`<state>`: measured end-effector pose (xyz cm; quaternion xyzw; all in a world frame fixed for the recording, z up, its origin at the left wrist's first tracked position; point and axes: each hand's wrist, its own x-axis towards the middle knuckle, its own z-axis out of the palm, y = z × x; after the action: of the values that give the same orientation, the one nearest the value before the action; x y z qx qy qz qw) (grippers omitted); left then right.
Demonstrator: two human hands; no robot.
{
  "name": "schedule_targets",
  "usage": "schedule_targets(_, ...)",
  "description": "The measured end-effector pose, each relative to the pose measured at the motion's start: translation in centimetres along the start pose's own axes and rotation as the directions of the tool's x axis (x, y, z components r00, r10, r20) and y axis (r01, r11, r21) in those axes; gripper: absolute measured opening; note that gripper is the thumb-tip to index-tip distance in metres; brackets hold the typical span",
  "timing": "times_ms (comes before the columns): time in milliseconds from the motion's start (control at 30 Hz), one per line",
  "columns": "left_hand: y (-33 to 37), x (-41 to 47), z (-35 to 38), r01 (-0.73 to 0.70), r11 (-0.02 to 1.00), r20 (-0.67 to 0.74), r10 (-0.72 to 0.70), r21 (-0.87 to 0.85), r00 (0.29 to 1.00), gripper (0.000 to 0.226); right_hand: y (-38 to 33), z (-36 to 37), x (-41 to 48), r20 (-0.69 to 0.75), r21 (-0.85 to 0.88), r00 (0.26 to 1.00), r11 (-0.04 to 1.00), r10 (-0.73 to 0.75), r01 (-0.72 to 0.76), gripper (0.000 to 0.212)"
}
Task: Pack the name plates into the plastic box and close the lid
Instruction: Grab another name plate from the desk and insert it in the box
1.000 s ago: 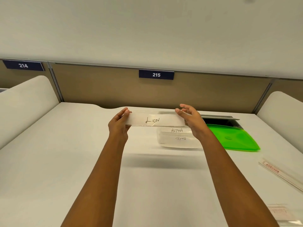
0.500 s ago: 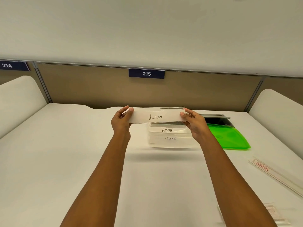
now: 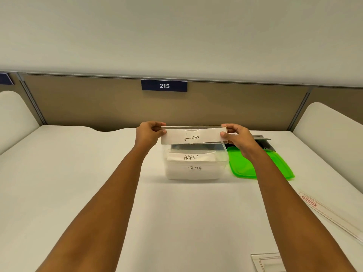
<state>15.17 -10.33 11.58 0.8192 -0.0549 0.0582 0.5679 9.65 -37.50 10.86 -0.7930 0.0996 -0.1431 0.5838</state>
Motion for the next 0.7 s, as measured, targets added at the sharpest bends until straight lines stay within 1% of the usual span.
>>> schedule_targets(167, 0.7, 1.8, 2.0, -0.044, 0.966, 0.038, 0.036, 0.254, 0.999, 0.033, 0.6, -1.2, 1.6, -0.045, -0.227, 0.999, 0.974, -0.012, 0.002, 0.035)
schedule_targets(233, 0.7, 2.5, 2.6, -0.085, 0.929, 0.067, 0.065, 0.359, 0.996, 0.034, 0.8, -1.3, 2.2, -0.05, -0.301, 0.998, 0.953, -0.039, 0.022, 0.034)
schedule_targets(367, 0.4, 4.0, 3.6, -0.153, 0.835, 0.085, 0.127, 0.529, 0.988, 0.031, 1.1, -1.0, 3.6, -0.046, -0.487, 0.996, 0.872, -0.076, 0.044, 0.03)
schedule_targets(500, 0.1, 5.0, 4.0, -0.198, 0.752, 0.109, 0.166, 0.628, 0.98, 0.028, 1.0, -0.2, 5.0, -0.075, -0.579, 0.992, 0.814, -0.103, 0.041, 0.031)
schedule_targets(600, -0.2, 5.6, 4.2, -0.23, 0.699, 0.146, 0.178, 0.677, 0.973, 0.03, 1.0, 0.2, 5.6, -0.066, -0.635, 0.99, 0.771, -0.124, 0.054, 0.031)
schedule_targets(700, -0.7, 6.1, 4.5, -0.246, 0.634, 0.176, 0.173, 0.733, 0.969, 0.031, 1.4, 0.5, 6.1, -0.061, -0.679, 0.993, 0.733, -0.101, 0.033, 0.031)
